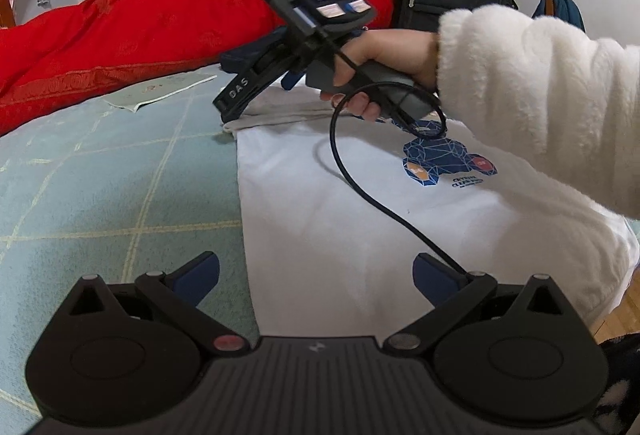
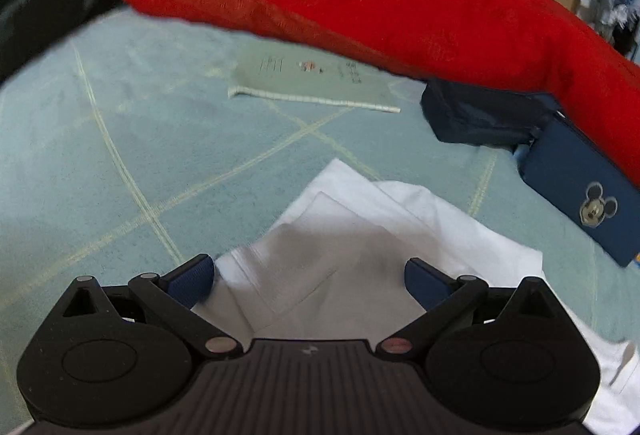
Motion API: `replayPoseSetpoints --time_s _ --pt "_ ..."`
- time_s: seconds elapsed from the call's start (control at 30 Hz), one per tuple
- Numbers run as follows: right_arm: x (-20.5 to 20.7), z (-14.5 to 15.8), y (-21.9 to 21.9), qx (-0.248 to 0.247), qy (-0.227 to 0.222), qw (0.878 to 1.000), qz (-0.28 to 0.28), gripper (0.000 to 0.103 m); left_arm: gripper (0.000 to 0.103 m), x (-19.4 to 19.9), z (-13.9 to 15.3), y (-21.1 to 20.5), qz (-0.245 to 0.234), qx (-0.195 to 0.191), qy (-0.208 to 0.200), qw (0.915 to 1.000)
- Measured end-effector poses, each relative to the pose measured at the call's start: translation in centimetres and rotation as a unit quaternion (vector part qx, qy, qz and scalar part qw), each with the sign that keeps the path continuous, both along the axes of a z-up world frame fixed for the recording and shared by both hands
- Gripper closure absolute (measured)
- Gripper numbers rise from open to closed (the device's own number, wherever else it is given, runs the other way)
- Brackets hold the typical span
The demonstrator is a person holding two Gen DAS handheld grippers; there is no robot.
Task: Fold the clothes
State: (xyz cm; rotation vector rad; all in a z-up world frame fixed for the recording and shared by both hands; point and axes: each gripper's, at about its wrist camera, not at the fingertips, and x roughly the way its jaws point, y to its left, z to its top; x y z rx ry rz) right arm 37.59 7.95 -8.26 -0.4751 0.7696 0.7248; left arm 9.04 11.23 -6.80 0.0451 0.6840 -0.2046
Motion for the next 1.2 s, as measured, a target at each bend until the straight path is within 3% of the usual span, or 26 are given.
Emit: replayPoseSetpoints --time_s 0.07,0.2,0.3,0.5,0.73,0.9,1.0,1.2 --pt "-0.2 -0.2 0.4 -0.022 0.007 1.0 -0.004 0.0 0.001 0.0 0.0 0.0 0.0 -0.001 0.0 1.0" --pt "-2.5 0.6 0.5 -0.042 -0.023 0.997 0.056 0.0 0.001 -0.1 0.1 0.1 0.0 -0.001 -0.002 1.0" --pt "-3.4 2.0 -0.7 -0.018 -0.024 0.997 0.076 0.0 0.001 -0.2 0.1 0.1 0.0 -0.002 -0.002 1.0" --pt "-3.1 3.5 -6.5 0.016 -0.038 0.999 0.007 0.0 0.001 -0.3 0.2 -0.2 -0.003 -0.001 -0.003 1.0" --pt "0.6 -0.2 -12.4 0.045 0.05 0.991 -0.117 0.0 0.001 -0.1 0.1 -1.0 -0.015 0.002 0.003 0.9999" --pt "0.0 0.8 -13.1 0.062 0.065 0.99 -0.104 0.0 0.001 -0.1 0.3 -1.4 -0.013 0.007 0.007 0.9999" --pt "-1.7 2.2 -14.9 0.069 0.049 0.991 -0.105 0.0 0.001 -0.1 0.6 -1.6 -0.012 0.006 0.007 0.9999" --pt "-6.2 5.3 -22.0 0.063 0.024 0.988 -0.136 0.0 0.001 0.0 1.4 -2.3 -0.027 0.023 0.004 0.9994"
